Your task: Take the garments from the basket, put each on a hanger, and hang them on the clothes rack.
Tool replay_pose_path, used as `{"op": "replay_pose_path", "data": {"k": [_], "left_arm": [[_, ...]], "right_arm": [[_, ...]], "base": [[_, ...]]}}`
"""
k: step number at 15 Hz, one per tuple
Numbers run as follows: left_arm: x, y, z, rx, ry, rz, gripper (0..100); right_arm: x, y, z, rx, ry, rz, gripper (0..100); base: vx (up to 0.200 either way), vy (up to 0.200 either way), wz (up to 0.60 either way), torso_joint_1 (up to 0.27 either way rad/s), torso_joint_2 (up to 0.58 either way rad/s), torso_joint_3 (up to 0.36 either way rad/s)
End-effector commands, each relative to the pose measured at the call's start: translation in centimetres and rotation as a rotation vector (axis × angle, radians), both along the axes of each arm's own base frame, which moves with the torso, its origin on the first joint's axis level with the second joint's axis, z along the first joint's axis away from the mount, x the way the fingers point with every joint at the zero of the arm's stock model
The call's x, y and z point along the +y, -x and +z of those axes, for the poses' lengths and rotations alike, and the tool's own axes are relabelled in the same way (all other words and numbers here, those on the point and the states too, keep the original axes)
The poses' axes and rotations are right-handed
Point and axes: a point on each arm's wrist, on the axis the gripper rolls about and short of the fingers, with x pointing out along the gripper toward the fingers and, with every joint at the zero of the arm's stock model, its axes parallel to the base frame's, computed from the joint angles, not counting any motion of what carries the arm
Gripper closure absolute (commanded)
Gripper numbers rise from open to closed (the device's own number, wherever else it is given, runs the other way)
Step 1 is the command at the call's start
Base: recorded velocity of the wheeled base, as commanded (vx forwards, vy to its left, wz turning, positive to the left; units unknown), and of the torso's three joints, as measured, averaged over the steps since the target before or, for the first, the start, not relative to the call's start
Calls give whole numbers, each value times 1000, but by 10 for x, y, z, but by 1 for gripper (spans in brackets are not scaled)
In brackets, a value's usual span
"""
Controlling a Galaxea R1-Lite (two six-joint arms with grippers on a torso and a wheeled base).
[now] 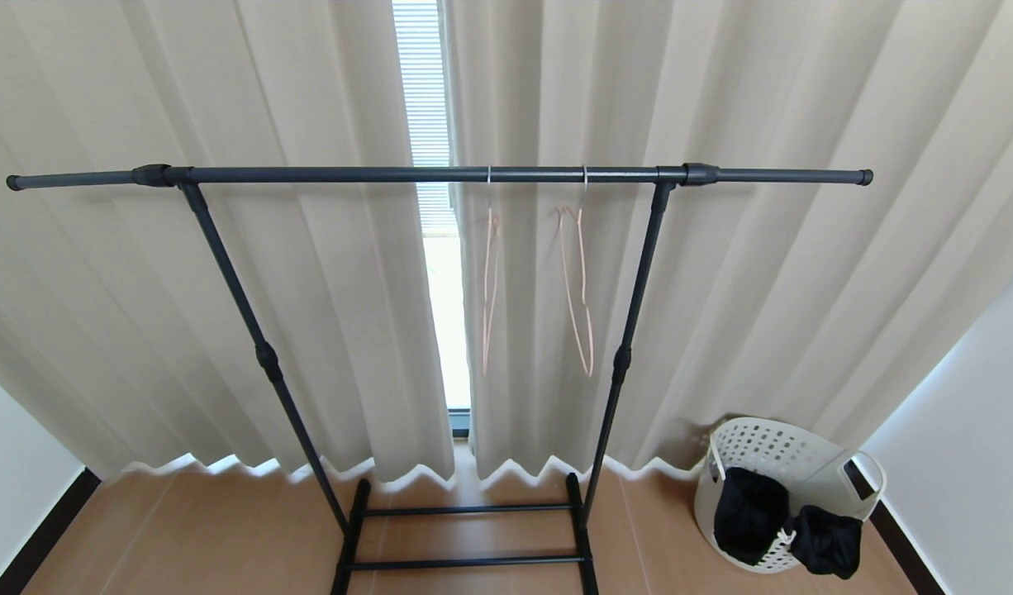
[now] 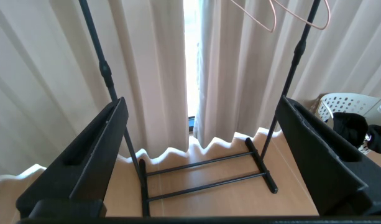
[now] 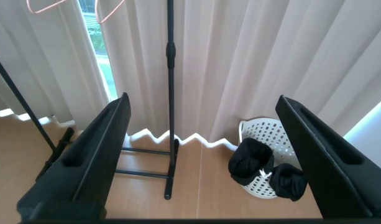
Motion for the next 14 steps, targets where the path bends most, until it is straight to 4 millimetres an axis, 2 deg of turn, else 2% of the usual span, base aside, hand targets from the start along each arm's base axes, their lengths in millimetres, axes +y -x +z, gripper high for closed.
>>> {"op": "replay_pose_path", "data": {"k": [1,14], "left_arm": [[0,0,0,-1,0,0,0],[0,0,0,0,2,0,0]], "right_arm": [[0,0,0,2,1,1,0],[0,0,0,1,-11,2,0]], "base": [[0,0,0,0,0,0],[0,0,0,0,0,0]]}}
